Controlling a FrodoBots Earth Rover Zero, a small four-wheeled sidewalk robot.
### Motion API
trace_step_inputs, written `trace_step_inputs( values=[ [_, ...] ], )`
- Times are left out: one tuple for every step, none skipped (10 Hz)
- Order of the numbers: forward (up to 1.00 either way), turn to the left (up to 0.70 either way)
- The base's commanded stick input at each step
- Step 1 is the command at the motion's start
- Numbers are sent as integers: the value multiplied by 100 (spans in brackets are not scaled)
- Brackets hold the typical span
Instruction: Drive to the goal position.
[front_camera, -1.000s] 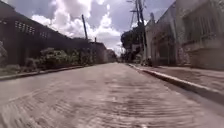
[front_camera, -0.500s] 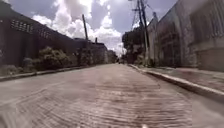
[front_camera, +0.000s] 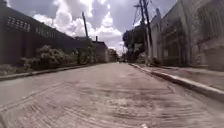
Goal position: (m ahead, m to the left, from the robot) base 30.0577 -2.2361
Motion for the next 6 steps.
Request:
trace_step_inputs(
  values=[
    [85, 0],
    [85, 0],
    [85, 0],
    [85, 0],
    [85, 0],
    [85, 0]
  ],
)
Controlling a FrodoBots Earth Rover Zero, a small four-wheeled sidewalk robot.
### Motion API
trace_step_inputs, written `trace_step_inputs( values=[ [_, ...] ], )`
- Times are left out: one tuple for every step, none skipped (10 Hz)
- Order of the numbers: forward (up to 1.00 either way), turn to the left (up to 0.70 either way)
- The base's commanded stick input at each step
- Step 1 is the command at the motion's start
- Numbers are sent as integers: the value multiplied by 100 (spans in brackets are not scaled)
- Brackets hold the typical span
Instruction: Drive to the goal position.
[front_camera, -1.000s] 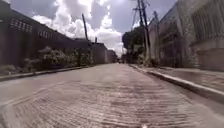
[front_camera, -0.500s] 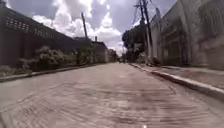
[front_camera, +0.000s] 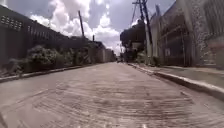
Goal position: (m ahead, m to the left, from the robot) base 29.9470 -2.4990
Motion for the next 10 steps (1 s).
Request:
trace_step_inputs(
  values=[
    [85, 0],
    [85, 0],
    [85, 0],
    [85, 0],
    [85, 0],
    [85, 0],
    [85, 0],
    [85, 0],
    [85, 0],
    [85, 0]
  ],
)
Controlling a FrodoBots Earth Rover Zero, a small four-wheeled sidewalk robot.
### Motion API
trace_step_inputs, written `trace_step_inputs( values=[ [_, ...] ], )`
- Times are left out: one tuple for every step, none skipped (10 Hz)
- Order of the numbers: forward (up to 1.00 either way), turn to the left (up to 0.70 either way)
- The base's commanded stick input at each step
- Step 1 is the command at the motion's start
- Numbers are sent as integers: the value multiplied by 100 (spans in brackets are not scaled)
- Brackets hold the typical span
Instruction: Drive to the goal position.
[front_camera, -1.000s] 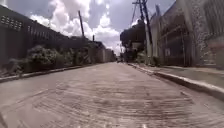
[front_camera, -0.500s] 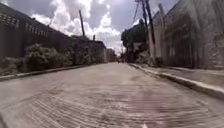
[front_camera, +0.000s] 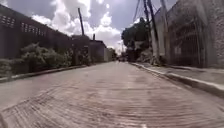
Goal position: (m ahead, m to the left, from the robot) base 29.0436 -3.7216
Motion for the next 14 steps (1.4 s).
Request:
trace_step_inputs(
  values=[
    [85, 0],
    [85, 0],
    [85, 0],
    [85, 0],
    [85, 0],
    [85, 0],
    [85, 0],
    [85, 0],
    [85, 0],
    [85, 0],
    [85, 0],
    [85, 0],
    [85, 0],
    [85, 0]
  ],
)
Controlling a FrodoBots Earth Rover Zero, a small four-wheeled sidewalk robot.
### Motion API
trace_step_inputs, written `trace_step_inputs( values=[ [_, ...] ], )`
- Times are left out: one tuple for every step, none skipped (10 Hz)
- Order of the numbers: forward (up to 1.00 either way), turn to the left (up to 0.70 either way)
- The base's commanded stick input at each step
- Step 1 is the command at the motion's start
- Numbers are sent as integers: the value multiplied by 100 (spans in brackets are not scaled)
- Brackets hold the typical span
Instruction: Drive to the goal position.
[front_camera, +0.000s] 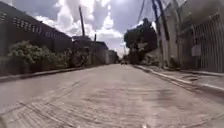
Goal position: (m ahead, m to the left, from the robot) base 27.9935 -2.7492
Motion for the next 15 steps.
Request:
trace_step_inputs(
  values=[
    [85, 0],
    [85, 0],
    [85, 0],
    [85, 0],
    [85, 0],
    [85, 0],
    [85, 0],
    [85, 0],
    [85, 0],
    [85, 0],
    [85, 0],
    [85, 0],
    [85, 0],
    [85, 0],
    [85, 0]
  ],
)
